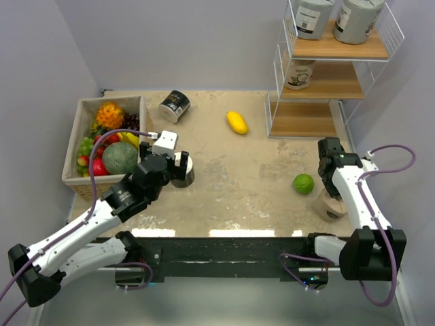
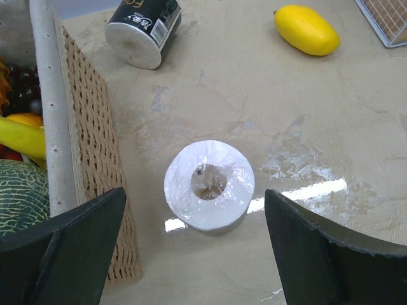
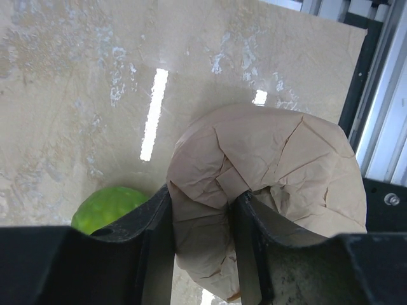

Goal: Place and organize the paper towels onto the shelf

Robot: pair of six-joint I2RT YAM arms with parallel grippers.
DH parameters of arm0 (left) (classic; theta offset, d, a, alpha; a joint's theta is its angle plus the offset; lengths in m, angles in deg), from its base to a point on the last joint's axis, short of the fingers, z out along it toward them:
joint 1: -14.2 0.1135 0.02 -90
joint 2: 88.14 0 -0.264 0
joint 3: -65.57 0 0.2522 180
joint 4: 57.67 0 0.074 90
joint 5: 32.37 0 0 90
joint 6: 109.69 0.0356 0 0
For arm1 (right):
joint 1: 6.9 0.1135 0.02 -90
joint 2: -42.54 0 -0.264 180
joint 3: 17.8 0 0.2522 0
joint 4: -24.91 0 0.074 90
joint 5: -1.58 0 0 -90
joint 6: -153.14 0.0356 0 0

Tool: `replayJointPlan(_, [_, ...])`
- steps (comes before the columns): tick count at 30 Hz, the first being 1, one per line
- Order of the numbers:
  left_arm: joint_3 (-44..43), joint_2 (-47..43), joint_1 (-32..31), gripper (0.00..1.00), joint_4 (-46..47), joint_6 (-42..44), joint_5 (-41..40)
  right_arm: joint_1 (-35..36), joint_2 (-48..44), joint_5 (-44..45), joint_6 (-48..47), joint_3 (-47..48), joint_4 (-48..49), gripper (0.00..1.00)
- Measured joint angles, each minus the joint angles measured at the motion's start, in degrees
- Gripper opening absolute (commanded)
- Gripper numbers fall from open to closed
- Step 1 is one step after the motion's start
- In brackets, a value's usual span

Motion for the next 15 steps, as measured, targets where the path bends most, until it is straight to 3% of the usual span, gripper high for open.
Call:
replayJointPlan(9, [-0.07, -2.29, 0.0, 0.95, 0.04, -1.09, 2.54, 0.04, -5.38, -1.79, -6.64, 9.01, -1.6, 0.18])
replayJointPlan(15, [-4.0, -1.88, 0.0, 0.95, -0.9, -4.61, 9.31, 0.24, -9.38, -12.15, -16.22, 12.26, 2.6, 0.18])
